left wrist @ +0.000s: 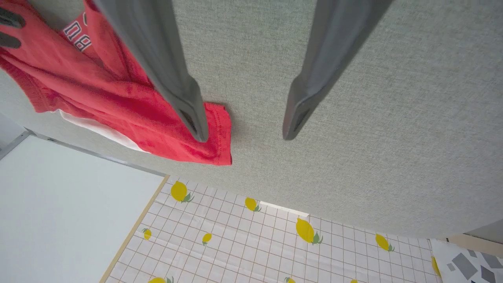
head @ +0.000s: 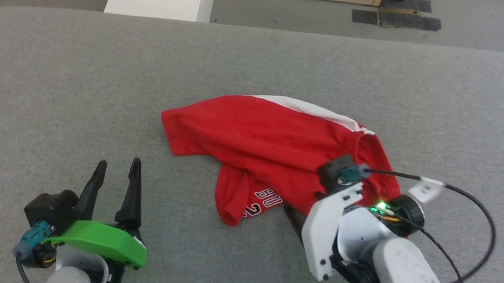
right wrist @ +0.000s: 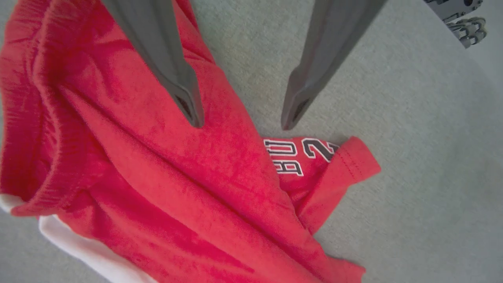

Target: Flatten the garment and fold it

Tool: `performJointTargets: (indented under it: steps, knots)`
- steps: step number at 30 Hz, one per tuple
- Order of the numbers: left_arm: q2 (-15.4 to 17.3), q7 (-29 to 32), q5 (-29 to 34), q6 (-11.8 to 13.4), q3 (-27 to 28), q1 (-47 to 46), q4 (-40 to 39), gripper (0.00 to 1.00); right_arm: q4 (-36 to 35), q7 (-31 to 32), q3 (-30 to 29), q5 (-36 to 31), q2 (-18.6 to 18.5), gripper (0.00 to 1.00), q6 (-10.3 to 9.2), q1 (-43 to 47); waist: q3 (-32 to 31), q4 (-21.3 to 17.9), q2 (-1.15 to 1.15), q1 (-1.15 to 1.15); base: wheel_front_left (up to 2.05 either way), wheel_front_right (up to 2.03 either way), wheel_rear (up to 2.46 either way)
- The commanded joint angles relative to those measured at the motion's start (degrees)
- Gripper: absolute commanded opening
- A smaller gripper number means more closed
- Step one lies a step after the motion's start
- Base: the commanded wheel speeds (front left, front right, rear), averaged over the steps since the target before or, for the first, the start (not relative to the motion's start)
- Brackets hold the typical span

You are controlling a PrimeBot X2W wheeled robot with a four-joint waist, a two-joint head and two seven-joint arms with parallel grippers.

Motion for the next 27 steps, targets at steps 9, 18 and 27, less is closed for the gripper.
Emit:
performJointTargets:
  steps: [9,18,27]
  knots:
    - [-0.82,-0.83,-0.47,-0.4,0.2,0.39,0.38,1.0,15.02,-3.72,7.49,-0.02,-0.25,1.0,-0.09,-8.61,1.89,2.46,0.0,0.0,0.0,0.0,0.0]
    - [-1.3,-0.94,-1.05,-1.0,-0.13,-0.2,1.09,1.0,16.14,-3.81,14.91,5.02,-0.32,0.0,-0.09,-8.52,0.99,2.47,0.0,0.0,0.0,0.0,0.0]
    - [-1.25,-0.78,-1.54,-0.72,-0.32,1.2,0.91,1.0,1.3,16.49,21.82,17.1,-15.22,0.0,-0.09,1.79,-1.02,1.33,0.0,0.0,0.0,0.0,0.0]
